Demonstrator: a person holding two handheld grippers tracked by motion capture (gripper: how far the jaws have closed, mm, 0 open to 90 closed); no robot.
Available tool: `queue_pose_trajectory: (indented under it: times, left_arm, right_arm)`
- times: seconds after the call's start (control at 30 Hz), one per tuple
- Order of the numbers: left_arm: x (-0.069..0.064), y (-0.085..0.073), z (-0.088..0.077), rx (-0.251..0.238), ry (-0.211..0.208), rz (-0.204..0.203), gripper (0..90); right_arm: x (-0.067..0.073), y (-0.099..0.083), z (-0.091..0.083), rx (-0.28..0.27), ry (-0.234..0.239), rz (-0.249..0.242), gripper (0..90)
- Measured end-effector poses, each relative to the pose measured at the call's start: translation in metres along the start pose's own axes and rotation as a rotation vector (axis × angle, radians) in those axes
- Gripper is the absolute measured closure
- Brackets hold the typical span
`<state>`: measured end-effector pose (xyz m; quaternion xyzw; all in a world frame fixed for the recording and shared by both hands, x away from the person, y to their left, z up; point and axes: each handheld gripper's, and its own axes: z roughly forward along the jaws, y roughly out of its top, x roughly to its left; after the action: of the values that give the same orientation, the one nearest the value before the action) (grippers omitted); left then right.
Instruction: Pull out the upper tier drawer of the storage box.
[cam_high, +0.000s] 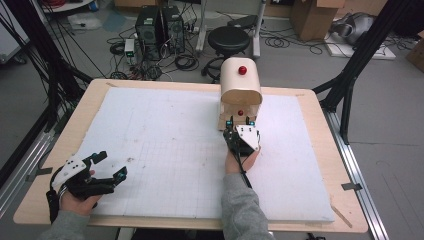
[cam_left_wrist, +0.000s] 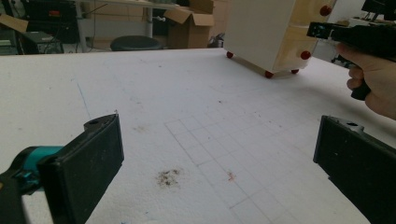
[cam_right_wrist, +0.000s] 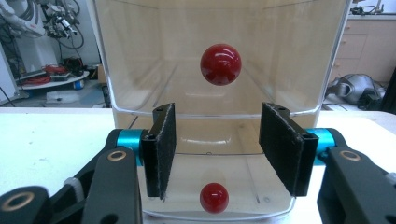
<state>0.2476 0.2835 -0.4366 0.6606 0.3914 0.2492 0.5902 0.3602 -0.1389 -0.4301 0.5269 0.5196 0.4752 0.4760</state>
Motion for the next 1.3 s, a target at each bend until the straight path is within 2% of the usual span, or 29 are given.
queue_pose_trajectory:
  times: [0.57, 0.93, 1.3]
  left_arm:
    - [0.000, 0.000, 0.000, 0.001, -0.001, -0.002, 2.1]
    - [0.001, 0.000, 0.000, -0.003, 0.000, -0.006, 2.1]
    - [0.000, 0.000, 0.001, 0.003, -0.003, -0.003, 2.1]
  right_arm:
    - [-0.001, 0.001, 0.000, 0.005, 0.001, -0.006, 45.9]
    - [-0.001, 0.016, -0.001, -0.014, 0.003, -0.021, 45.7]
    - [-0.003, 0.022, -0.004, -0.026, 0.008, -0.026, 45.8]
